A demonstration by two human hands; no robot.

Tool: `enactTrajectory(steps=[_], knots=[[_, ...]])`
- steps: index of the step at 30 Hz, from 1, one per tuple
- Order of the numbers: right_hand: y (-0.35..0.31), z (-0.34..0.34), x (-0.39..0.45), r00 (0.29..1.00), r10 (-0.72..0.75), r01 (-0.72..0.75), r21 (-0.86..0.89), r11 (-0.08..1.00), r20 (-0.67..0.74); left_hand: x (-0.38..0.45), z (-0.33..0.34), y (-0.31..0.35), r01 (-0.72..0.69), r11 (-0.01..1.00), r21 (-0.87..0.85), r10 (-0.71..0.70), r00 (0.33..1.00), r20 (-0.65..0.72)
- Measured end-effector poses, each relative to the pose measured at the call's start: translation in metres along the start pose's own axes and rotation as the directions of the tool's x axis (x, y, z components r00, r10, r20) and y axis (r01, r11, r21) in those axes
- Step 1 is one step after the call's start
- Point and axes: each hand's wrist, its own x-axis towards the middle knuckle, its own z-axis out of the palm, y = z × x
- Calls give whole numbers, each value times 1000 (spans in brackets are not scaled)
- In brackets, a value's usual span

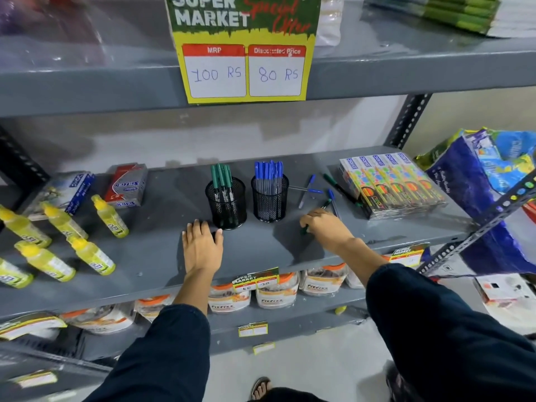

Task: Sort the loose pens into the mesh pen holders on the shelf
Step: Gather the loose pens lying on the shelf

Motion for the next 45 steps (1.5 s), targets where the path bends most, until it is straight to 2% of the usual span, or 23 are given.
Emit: enactTrajectory(steps=[3, 6, 10, 13, 15, 18, 21, 24, 29, 38, 41, 43, 45], knots=[[-5, -1, -1, 999, -14, 14, -11, 1000, -37, 0, 0, -1, -2, 1000, 0, 2, 1000, -3], [-12, -10, -2, 994, 13, -7, 49, 999, -113, 0, 0, -1, -6, 1000, 2, 6, 1000, -3], [-34, -48, 4, 933, 86, 15, 276, 961, -349, 0, 1, -1, -6, 1000, 8, 6, 1000, 0], [-56, -83, 14, 822, 200, 123, 508, 852, -534, 0, 1, -1, -4, 1000, 4, 4, 1000, 0], [-69, -100, 25, 766, 289, 193, 634, 749, -575, 0, 1, 0, 0, 1000, -14, 0, 1000, -1], [-87, -114, 54, 765, 392, 254, 799, 545, -511, -1, -1, 0, 8, 998, -59, -8, 1000, -12], [-107, -113, 82, 769, 430, 263, 847, 463, -474, -1, 0, -2, 15, 996, -91, -16, 1000, -9], [-122, -98, 100, 800, 405, 225, 847, 482, -443, 0, 0, -3, 10, 994, -105, -10, 1000, 0], [-135, -64, 119, 910, 279, 68, 775, 628, -306, 1, 1, -4, 12, 992, -122, -13, 1000, -7], [-139, -41, 131, 957, 181, -7, 608, 794, -225, 0, 0, -3, 1, 993, -119, -3, 1000, -21], [-131, -46, 130, 922, 204, 43, 610, 791, -329, 2, 2, -4, 4, 995, -104, -5, 1000, -10], [-116, -51, 126, 836, 313, 60, 642, 765, -450, 3, 2, -3, 9, 998, -69, -10, 1000, -11], [-87, -53, 120, 726, 471, 14, 696, 718, -501, 4, 3, -2, 13, 999, -38, -14, 1000, -12]])
